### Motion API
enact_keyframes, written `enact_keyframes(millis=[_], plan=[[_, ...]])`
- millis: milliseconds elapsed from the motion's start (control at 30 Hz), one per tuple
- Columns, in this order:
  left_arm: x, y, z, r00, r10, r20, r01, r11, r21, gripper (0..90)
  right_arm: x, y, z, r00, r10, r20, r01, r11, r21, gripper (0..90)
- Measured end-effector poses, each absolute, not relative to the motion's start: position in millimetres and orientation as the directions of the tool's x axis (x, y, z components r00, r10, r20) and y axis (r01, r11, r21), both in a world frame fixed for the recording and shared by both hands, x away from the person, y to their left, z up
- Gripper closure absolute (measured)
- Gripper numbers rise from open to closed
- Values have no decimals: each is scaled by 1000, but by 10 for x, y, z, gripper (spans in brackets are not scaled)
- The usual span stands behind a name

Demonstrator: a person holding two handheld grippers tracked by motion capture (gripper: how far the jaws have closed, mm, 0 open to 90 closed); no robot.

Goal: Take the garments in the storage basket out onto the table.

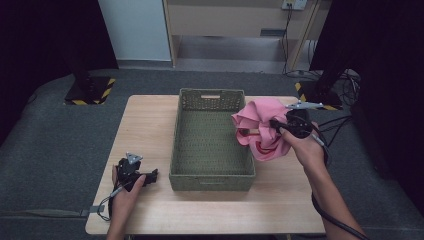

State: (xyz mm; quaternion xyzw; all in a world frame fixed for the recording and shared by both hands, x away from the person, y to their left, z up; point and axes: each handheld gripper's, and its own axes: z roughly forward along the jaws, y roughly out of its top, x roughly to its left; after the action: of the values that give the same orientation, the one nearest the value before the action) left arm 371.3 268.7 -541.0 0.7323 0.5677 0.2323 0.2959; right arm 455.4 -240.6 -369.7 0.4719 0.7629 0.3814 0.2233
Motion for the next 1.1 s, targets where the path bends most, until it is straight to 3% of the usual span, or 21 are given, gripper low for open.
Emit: enact_keyframes(millis=[667, 1100], plan=[[3712, 2687, -5410, 247, 969, 4, 694, -180, 697, 0, 4524, -2761, -3812, -380, 924, 33, 592, 216, 776, 669], [3712, 2687, -5410, 248, 969, 4, 694, -181, 697, 0, 4584, -2774, -3953, -371, 928, 32, 622, 223, 751, 665]])
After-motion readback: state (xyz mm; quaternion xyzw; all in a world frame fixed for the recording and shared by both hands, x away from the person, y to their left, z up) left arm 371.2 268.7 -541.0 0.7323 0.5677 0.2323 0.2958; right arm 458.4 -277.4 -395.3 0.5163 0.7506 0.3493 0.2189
